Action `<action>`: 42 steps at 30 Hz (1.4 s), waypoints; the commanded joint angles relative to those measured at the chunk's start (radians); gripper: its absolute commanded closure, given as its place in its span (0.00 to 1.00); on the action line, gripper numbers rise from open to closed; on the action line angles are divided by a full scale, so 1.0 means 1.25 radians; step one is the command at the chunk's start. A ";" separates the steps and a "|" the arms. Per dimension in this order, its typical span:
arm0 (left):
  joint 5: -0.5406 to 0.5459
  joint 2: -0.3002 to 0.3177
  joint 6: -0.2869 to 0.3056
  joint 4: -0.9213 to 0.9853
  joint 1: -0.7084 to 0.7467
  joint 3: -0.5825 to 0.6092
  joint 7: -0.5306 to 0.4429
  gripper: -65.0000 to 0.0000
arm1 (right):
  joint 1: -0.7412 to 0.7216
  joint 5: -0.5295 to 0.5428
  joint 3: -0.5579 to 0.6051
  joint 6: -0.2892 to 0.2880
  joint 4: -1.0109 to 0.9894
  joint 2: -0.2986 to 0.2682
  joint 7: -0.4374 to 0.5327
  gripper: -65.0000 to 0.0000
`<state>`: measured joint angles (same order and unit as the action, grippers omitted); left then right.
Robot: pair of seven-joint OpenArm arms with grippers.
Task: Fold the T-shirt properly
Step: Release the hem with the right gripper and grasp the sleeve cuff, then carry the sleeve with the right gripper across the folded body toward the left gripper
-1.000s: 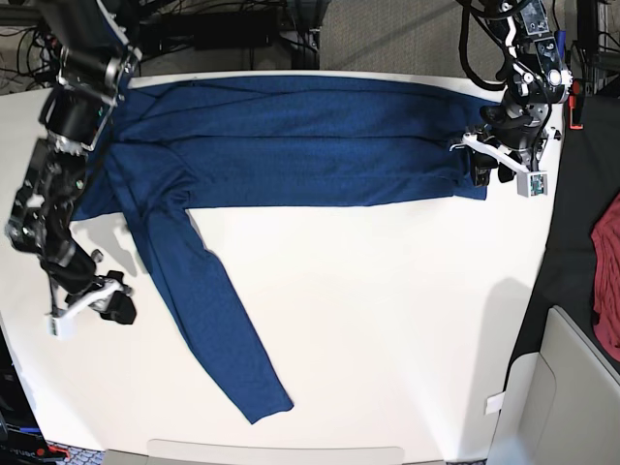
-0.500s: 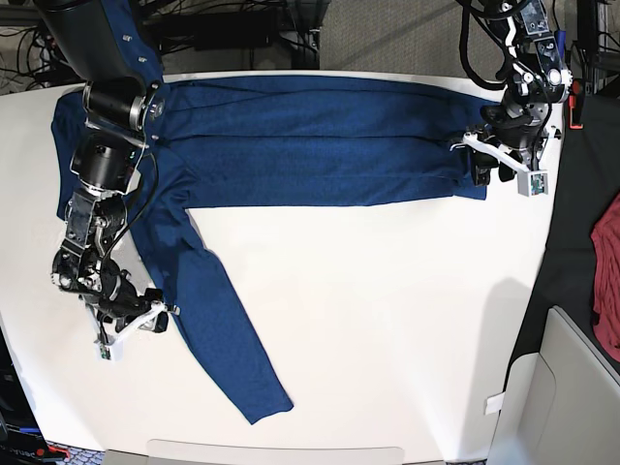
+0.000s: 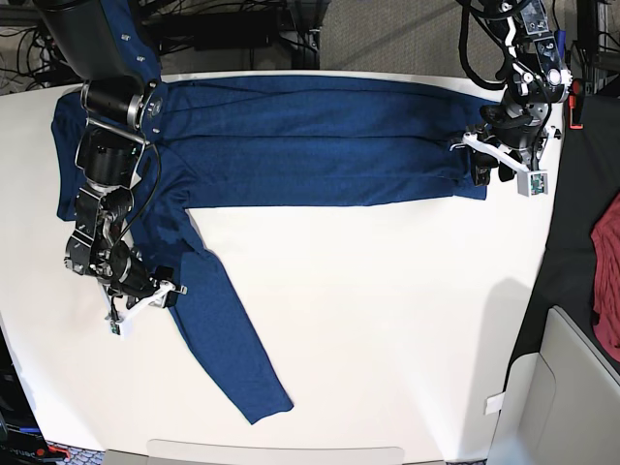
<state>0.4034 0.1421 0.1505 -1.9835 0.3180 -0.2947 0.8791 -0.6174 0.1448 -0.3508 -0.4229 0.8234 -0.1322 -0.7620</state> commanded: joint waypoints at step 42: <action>0.007 -0.010 0.003 -0.032 0.002 -0.004 -0.019 0.59 | 0.412 0.624 0.290 -0.220 0.576 0.174 -0.319 0.96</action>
<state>0.4061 0.1219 0.1509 -2.0037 0.3237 -0.2958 0.8791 -0.0772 0.8761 0.0059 -0.6849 1.5181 0.0704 -1.1831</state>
